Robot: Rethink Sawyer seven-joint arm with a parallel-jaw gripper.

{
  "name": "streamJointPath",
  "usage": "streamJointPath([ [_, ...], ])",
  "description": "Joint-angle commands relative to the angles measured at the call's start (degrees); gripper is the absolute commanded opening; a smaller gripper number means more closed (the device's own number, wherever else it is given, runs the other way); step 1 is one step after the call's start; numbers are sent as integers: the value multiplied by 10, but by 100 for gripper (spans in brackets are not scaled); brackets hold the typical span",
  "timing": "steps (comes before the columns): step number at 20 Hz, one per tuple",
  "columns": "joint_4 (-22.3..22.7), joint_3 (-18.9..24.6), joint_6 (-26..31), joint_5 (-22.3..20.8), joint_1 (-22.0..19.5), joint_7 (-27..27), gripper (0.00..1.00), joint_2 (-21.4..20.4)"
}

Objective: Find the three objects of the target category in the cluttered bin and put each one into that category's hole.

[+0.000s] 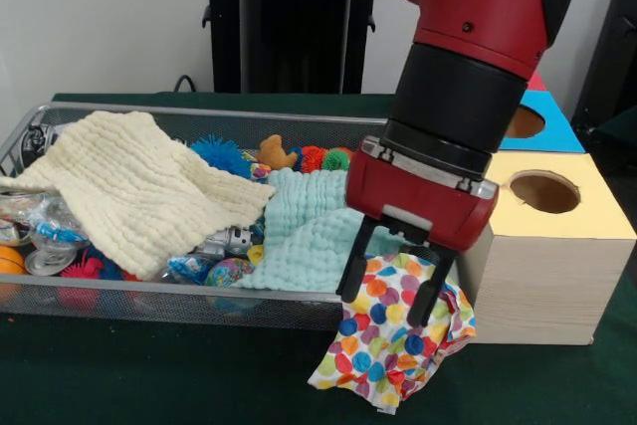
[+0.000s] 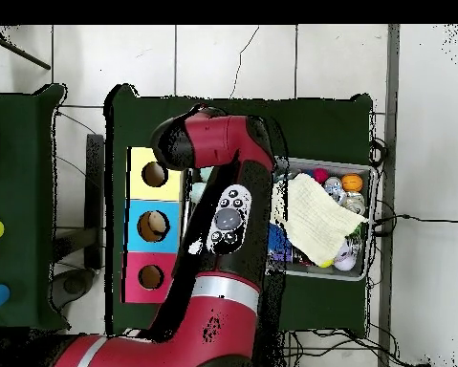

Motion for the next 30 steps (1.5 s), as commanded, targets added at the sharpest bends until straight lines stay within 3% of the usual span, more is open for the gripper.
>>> streamJointPath([
  [1,69,59,78,12,-21,12,100,7],
  [6,82,77,84,13,-33,-10,100,2],
  [16,118,106,-16,9,-51,28,100,16],
  [22,143,142,-48,3,-78,13,100,9],
  [30,228,271,-51,3,-172,-57,100,-55],
])
